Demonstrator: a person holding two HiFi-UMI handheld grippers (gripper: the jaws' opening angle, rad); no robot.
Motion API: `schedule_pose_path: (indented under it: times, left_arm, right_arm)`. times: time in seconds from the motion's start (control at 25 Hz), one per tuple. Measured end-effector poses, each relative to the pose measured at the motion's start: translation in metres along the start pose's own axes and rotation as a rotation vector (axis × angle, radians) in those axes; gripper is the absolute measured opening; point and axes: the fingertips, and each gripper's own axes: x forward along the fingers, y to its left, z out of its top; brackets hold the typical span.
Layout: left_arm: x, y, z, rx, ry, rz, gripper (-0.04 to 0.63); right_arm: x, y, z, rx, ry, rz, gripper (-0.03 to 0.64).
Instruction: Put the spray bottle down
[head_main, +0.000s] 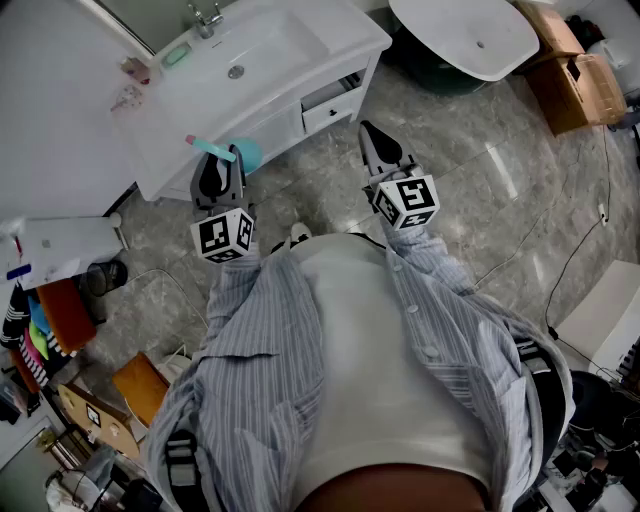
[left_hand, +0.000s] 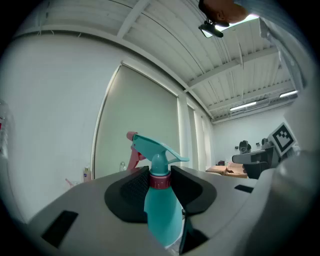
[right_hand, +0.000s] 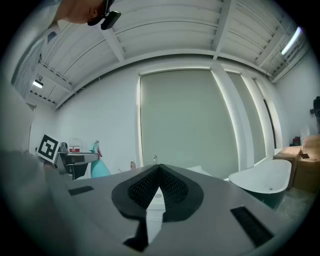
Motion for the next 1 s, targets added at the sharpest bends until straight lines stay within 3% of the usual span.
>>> schedule_pose_path:
  times: [1.0]
  left_arm:
    - [0.029, 0.012, -0.009, 0.0, 0.016, -0.031, 0.133]
  right_arm:
    - [0.035, -0.005, -0.008, -0.002, 0.038, 0.009, 0.015]
